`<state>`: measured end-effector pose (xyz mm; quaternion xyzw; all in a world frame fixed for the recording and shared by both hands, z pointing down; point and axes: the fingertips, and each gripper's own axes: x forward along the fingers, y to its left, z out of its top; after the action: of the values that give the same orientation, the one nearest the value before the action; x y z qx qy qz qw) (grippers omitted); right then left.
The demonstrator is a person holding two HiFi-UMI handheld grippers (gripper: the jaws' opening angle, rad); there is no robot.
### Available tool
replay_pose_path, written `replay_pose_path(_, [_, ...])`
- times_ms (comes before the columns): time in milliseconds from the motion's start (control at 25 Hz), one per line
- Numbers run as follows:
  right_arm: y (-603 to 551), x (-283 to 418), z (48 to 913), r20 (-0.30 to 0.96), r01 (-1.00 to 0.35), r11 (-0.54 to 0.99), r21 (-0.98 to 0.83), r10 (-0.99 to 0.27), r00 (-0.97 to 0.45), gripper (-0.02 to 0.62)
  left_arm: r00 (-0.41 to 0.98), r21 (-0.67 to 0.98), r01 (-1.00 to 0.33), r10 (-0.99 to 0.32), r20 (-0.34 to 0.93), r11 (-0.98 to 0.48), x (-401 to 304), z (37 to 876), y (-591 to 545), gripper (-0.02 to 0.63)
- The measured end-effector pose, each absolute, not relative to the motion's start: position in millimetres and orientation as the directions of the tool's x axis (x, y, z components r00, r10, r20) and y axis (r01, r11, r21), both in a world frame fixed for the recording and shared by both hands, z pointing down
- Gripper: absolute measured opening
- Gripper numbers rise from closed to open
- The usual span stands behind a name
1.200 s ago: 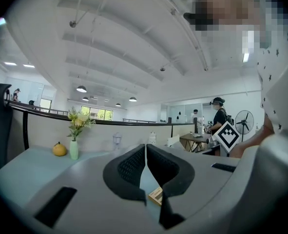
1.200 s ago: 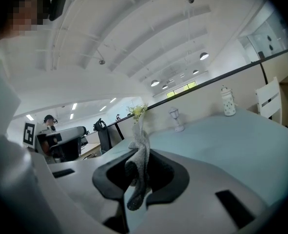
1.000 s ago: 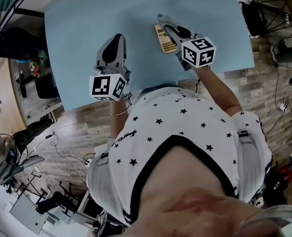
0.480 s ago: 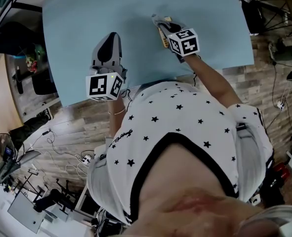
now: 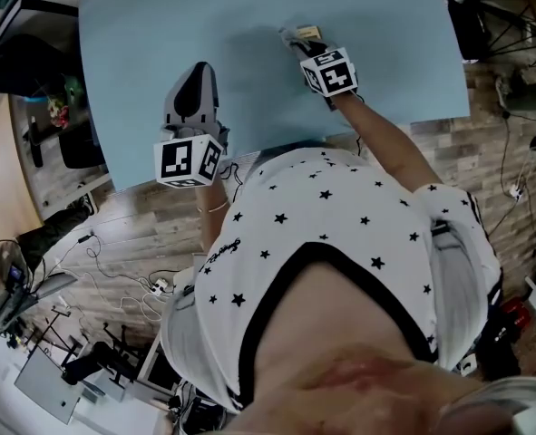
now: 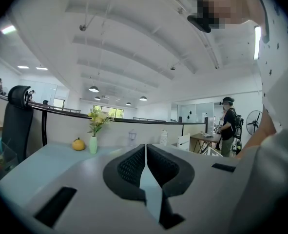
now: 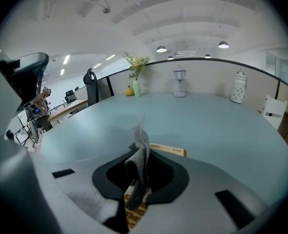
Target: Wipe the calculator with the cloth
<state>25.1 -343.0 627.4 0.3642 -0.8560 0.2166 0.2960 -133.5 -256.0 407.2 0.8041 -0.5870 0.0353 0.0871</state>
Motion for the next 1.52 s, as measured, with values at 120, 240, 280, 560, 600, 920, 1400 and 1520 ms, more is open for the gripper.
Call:
replay_pose_path(120, [-345.5, 28.3, 628.0, 0.667, -0.759, 0.634, -0.147, -0.503, -0.550, 0.046, 0.311, 0.098, -0.949, -0.937, 0.159, -0.299, -134.1, 407.7, -255.7, 0.035])
replay_pose_path(240, [-350.8, 34.8, 628.4, 0.669, -0.777, 0.612, -0.147, -0.517, -0.533, 0.046, 0.321, 0.096, -0.946, -0.934, 0.157, -0.309, -134.0, 406.2, -258.6, 0.035])
replay_pose_path(280, [-352.9, 37.5, 628.4, 0.670, -0.784, 0.603, -0.147, -0.522, -0.527, 0.046, 0.324, 0.095, -0.945, -0.933, 0.156, -0.313, -133.7, 405.3, -260.0, 0.035])
replay_pose_path(560, [-364.3, 62.3, 628.7, 0.675, -0.826, 0.544, -0.144, -0.556, -0.484, 0.046, 0.351, 0.090, -0.936, -0.924, 0.153, -0.341, -126.7, 401.0, -265.2, 0.035])
replay_pose_path(600, [-365.6, 66.0, 628.7, 0.676, -0.832, 0.537, -0.142, -0.561, -0.478, 0.046, 0.353, 0.089, -0.935, -0.923, 0.152, -0.343, -126.0, 400.8, -265.8, 0.035])
replay_pose_path(920, [-370.1, 101.0, 632.8, 0.691, -0.880, 0.455, -0.136, -0.594, -0.413, 0.046, 0.381, 0.087, -0.924, -0.913, 0.148, -0.372, -115.8, 399.5, -270.7, 0.035])
replay_pose_path(1400, [-368.4, 103.1, 625.7, 0.669, -0.888, 0.427, -0.173, -0.610, -0.424, 0.046, 0.386, 0.086, -0.922, -0.910, 0.151, -0.377, -118.3, 400.7, -270.2, 0.035])
replay_pose_path(1520, [-361.9, 84.3, 613.7, 0.640, -0.857, 0.479, -0.191, -0.601, -0.479, 0.046, 0.388, 0.089, -0.921, -0.909, 0.152, -0.378, -116.9, 402.8, -270.2, 0.035])
